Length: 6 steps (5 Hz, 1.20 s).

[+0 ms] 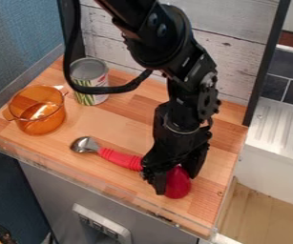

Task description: Moved the red object to the down right corner of the table

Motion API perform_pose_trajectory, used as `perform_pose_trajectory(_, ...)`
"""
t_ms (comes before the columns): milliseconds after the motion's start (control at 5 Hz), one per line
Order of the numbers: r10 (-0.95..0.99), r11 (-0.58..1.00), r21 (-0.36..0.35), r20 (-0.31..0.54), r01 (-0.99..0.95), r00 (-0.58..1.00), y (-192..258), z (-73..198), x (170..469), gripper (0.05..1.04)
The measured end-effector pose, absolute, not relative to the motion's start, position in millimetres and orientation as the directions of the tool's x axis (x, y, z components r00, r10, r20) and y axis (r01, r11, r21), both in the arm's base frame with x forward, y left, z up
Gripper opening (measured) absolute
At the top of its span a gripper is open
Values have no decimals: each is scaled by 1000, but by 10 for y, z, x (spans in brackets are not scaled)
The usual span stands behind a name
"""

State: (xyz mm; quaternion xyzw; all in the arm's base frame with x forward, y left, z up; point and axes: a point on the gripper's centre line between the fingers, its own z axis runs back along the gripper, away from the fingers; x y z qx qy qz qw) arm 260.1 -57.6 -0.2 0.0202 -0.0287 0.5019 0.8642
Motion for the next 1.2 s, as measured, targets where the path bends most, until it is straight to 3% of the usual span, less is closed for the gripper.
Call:
perform_pose_trajectory(400, 873, 486, 1, 42, -874, 486, -537, 5, 2610, 1000)
perform_pose_trajectory(1000, 872, 489, -218, 104, -844, 478, -520, 689, 2682, 1000)
perform_pose_trajectory(1200, 866, 499, -226, 95, -837, 490, -461, 714, 2675, 1000)
